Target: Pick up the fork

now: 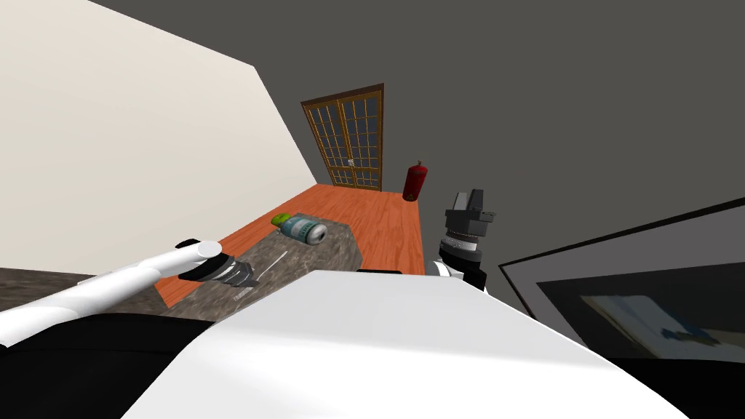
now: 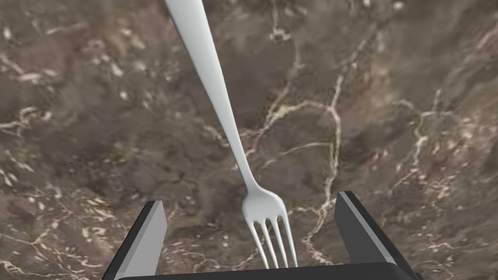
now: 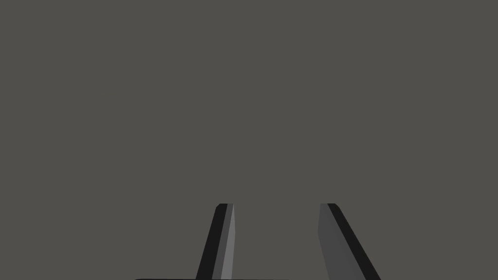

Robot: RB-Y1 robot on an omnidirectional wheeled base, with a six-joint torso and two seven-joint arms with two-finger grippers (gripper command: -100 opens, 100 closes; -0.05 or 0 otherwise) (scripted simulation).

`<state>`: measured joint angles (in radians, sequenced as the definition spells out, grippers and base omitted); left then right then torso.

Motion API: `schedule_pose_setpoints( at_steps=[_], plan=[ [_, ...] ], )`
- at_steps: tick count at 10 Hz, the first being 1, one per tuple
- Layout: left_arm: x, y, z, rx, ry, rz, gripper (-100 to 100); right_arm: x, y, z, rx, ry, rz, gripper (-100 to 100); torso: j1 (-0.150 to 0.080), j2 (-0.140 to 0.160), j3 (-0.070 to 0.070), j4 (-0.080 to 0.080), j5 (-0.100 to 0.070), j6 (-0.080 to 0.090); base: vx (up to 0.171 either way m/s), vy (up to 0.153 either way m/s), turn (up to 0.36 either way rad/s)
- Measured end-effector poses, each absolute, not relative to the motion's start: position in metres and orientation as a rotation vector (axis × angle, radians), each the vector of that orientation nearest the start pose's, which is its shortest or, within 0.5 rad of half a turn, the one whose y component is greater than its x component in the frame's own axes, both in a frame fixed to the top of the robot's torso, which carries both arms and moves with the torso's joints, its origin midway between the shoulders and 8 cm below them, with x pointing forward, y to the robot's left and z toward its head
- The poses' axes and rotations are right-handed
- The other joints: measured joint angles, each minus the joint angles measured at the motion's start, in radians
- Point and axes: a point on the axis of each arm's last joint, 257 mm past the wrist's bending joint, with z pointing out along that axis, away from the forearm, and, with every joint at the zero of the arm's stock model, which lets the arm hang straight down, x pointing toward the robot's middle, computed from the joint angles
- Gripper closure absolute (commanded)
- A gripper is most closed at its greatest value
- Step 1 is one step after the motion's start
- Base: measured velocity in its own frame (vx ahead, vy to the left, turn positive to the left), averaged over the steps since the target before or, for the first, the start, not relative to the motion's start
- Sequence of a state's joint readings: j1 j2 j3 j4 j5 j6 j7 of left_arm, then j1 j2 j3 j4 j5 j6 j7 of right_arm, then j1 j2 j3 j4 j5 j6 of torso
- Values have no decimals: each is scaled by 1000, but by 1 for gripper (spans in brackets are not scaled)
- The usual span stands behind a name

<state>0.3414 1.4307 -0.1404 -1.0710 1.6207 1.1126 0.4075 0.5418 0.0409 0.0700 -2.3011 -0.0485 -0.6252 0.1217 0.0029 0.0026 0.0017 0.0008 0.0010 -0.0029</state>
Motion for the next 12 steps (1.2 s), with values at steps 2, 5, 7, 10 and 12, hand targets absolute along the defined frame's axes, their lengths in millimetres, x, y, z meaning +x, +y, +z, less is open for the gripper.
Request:
schedule_pose_setpoints(
  at_steps=[2,5,7,10,12],
  plan=[
    [129,672,-334,-3023,779,107,0,316,-270,43,601,496,1287,0,-1,-1,0,0,0,0,-4,5,-5],
    [137,676,-333,-3009,785,89,-100,316,-270,43,601,496,1287,0,-2,0,0,0,-1,0,-30,0,-46],
    [144,680,-332,-3001,783,69,-100,316,-270,43,601,496,1287,0,-2,1,1,0,-1,0,-24,2,-12],
    [148,686,-332,-2984,781,64,-100,316,-270,43,601,496,1287,0,-2,0,0,0,-1,0,-28,-3,-42],
    [153,689,-332,-2985,772,51,-100,316,-270,43,601,496,1287,0,-2,1,0,0,-1,0,-22,0,-14]
  ],
)
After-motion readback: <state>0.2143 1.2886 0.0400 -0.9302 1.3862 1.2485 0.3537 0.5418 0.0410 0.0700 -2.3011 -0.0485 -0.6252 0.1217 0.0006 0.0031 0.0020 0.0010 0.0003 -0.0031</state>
